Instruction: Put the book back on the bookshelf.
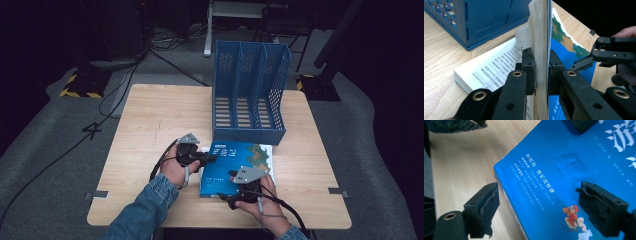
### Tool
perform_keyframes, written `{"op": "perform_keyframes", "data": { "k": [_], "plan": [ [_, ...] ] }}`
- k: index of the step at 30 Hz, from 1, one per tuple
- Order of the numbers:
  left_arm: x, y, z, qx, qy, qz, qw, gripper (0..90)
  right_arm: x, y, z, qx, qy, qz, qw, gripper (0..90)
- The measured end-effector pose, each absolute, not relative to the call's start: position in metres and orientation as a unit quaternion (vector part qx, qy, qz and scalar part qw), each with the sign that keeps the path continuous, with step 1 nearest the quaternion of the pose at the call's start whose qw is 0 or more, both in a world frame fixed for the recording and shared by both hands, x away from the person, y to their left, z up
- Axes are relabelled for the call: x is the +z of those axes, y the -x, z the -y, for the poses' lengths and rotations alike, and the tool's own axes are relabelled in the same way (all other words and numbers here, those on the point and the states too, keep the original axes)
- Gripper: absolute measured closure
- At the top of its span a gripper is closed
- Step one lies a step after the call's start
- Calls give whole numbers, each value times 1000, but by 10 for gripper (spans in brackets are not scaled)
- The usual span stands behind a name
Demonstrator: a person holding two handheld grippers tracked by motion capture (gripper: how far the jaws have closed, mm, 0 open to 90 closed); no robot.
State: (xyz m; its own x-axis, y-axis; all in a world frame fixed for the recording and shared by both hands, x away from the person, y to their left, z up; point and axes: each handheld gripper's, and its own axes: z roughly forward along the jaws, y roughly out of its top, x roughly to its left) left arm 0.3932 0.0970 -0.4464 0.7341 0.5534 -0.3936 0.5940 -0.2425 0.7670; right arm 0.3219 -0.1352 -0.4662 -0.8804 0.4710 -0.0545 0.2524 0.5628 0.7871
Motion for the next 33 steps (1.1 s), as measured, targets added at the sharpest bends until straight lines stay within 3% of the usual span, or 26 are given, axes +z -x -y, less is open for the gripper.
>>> {"op": "perform_keyframes", "data": {
  "k": [10, 23, 28, 33],
  "plan": [
    [-451, -398, -97, -27, -789, -380, 482, 798, -480, -319, 119, 416, -184, -880, 134, 149],
    [-457, -400, -95, -16, -792, -392, 468, 773, -494, -315, 104, 390, -135, -887, 207, 133],
    [-458, -391, -95, 15, -813, -386, 436, 737, -500, -312, 99, 367, -100, -891, 247, 127],
    [-459, -382, -97, 9, -822, -389, 416, 722, -502, -312, 96, 368, -99, -889, 254, 111]
  ]
}}
